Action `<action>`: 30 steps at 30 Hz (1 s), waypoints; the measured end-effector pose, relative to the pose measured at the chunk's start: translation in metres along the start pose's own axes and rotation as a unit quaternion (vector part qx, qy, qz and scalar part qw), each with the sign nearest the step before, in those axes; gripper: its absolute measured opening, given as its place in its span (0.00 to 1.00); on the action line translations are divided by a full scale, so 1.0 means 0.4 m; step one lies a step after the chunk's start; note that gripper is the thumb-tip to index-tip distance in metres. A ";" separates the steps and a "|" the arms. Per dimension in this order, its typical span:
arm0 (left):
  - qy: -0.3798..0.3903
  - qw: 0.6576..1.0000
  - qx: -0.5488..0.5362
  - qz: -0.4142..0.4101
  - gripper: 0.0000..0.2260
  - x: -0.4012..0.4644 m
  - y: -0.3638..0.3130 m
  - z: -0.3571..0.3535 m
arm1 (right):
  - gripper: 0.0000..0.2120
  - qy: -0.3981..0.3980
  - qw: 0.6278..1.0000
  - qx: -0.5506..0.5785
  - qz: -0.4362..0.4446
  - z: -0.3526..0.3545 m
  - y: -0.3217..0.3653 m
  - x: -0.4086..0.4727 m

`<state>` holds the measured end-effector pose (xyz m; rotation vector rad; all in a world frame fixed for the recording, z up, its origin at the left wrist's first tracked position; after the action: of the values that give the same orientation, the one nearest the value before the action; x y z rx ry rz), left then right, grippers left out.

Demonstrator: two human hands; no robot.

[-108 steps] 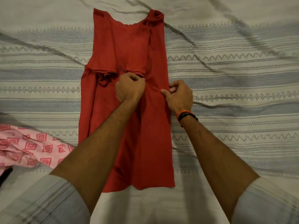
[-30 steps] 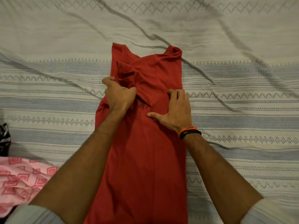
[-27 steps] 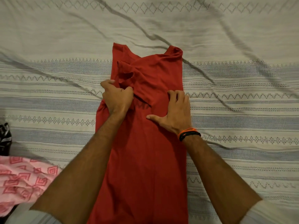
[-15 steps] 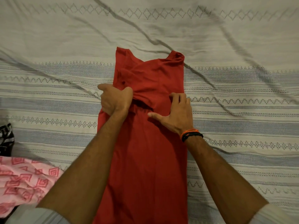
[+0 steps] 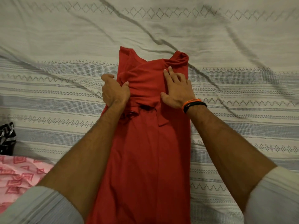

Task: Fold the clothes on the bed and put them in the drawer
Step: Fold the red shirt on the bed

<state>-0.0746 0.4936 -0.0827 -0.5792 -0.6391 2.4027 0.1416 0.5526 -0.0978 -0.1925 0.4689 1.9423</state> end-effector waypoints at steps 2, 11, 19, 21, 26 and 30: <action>0.006 0.999 -0.039 -0.024 0.23 -0.002 0.007 0.006 | 0.41 0.002 1.000 0.005 -0.001 0.005 0.012 -0.008; 0.025 0.991 -0.080 -0.101 0.24 -0.094 0.090 0.112 | 0.25 -0.126 0.979 0.156 0.029 0.000 0.127 -0.228; 0.102 0.992 -0.046 -0.054 0.22 -0.227 0.295 0.202 | 0.24 -0.086 0.980 0.182 0.009 -0.093 0.255 -0.424; 0.118 0.991 -0.047 -0.048 0.22 -0.262 0.352 0.224 | 0.24 -0.079 0.980 0.185 0.007 -0.120 0.296 -0.472; 0.142 0.989 -0.026 -0.010 0.20 -0.332 0.512 0.280 | 0.21 -0.071 0.975 0.210 -0.008 -0.200 0.396 -0.575; 0.214 0.976 -0.003 0.027 0.18 -0.397 0.666 0.303 | 0.16 -0.075 0.963 0.259 -0.016 -0.278 0.483 -0.666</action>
<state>-0.1335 0.1660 -0.0954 -1.0886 -0.4454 2.2186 0.0664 0.2154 -0.0621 0.2797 0.8450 1.7212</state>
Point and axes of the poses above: each hand's wrist, its own x-axis towards the middle knuckle, its own z-axis out of the back of the hand, y = z × x, the point moved 6 cm from there along x, towards the middle knuckle
